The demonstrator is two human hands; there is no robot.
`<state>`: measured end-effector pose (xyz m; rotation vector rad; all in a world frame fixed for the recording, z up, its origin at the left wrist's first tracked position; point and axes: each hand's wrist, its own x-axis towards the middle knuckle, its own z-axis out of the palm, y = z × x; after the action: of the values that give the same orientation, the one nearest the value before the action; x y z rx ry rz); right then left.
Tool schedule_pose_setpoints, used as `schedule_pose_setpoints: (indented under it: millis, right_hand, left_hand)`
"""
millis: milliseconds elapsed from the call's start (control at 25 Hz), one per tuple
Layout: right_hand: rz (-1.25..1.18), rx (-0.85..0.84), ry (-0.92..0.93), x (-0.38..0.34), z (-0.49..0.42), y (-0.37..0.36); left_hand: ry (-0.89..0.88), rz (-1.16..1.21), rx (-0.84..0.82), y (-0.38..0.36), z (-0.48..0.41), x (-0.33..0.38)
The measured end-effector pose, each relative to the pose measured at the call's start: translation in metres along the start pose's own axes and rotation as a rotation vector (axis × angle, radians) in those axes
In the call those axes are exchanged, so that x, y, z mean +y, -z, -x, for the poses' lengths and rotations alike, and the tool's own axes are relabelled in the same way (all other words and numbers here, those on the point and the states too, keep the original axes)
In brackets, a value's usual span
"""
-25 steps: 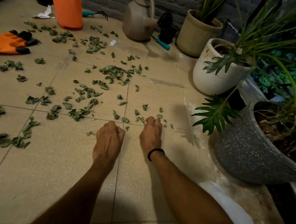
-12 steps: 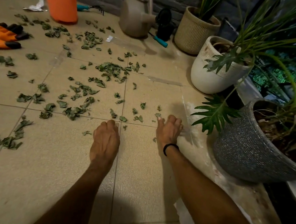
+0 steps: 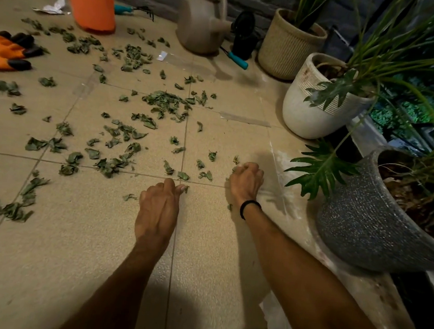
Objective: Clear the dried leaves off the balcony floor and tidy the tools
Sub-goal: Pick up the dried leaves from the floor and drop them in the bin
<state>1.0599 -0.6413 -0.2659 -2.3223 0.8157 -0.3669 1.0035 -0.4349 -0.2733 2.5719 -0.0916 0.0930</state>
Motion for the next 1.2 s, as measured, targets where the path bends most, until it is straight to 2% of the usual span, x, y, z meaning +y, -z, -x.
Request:
schedule_pose_setpoints:
  millis: [120,200,720,1040,1200]
  right_hand:
    - [0.197,0.000,0.157,0.001,0.011,-0.015]
    - [0.243,0.021,0.165,0.001,0.014,-0.018]
    - [-0.013,0.048,0.082,-0.001,0.026,-0.004]
    - [-0.177,0.106,0.056,0.003,0.021,0.003]
    - [-0.081,0.102,0.069,0.006,0.004,0.004]
  left_hand:
    - [0.002,0.006,0.009,0.001,0.002,0.002]
    - [0.018,0.034,0.011,0.002,0.002,0.002]
    - [0.069,0.067,0.095,0.001,0.008,0.005]
    - [-0.086,-0.091,0.154,-0.004,0.003,-0.001]
    - [-0.075,-0.092,0.181,-0.002,0.007,-0.001]
